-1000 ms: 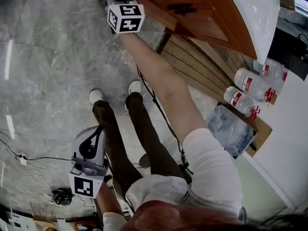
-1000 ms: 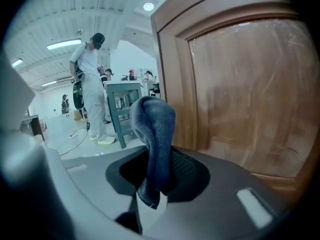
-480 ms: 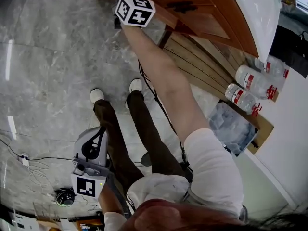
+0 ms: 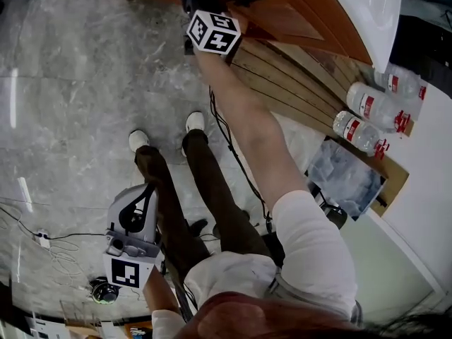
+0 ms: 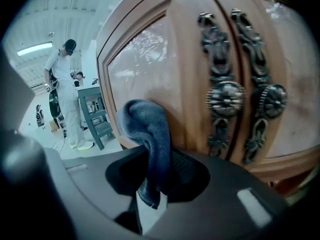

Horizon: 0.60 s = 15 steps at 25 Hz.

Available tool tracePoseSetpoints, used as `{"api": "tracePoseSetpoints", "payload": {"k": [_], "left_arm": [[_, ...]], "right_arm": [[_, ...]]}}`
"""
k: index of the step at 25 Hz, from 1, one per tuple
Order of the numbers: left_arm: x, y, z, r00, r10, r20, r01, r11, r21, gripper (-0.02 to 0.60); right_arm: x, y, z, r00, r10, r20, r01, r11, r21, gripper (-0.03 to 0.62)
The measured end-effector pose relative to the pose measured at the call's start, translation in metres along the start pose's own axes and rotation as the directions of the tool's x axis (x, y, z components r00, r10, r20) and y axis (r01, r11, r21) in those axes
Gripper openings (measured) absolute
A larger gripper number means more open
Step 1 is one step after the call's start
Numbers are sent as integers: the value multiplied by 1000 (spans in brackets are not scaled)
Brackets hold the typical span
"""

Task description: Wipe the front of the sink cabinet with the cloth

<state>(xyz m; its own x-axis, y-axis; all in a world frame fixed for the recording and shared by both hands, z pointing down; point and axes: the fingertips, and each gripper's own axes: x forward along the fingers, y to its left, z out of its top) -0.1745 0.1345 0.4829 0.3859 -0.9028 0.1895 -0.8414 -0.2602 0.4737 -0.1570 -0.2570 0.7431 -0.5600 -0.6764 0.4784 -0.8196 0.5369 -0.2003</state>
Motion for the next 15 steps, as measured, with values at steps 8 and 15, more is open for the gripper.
{"api": "tracePoseSetpoints", "payload": {"k": [8,15], "left_arm": [[16,-27,-7,999,-31,-26,32,999,22,-2],[31,-58,-13,997,-68,-40,70,997,43,-2]], "right_arm": [[-42,-60,-24,998,-44,-38,44,999,3,104],[-75,-100,-23,997,-64,-32,64,998,10,103]]}}
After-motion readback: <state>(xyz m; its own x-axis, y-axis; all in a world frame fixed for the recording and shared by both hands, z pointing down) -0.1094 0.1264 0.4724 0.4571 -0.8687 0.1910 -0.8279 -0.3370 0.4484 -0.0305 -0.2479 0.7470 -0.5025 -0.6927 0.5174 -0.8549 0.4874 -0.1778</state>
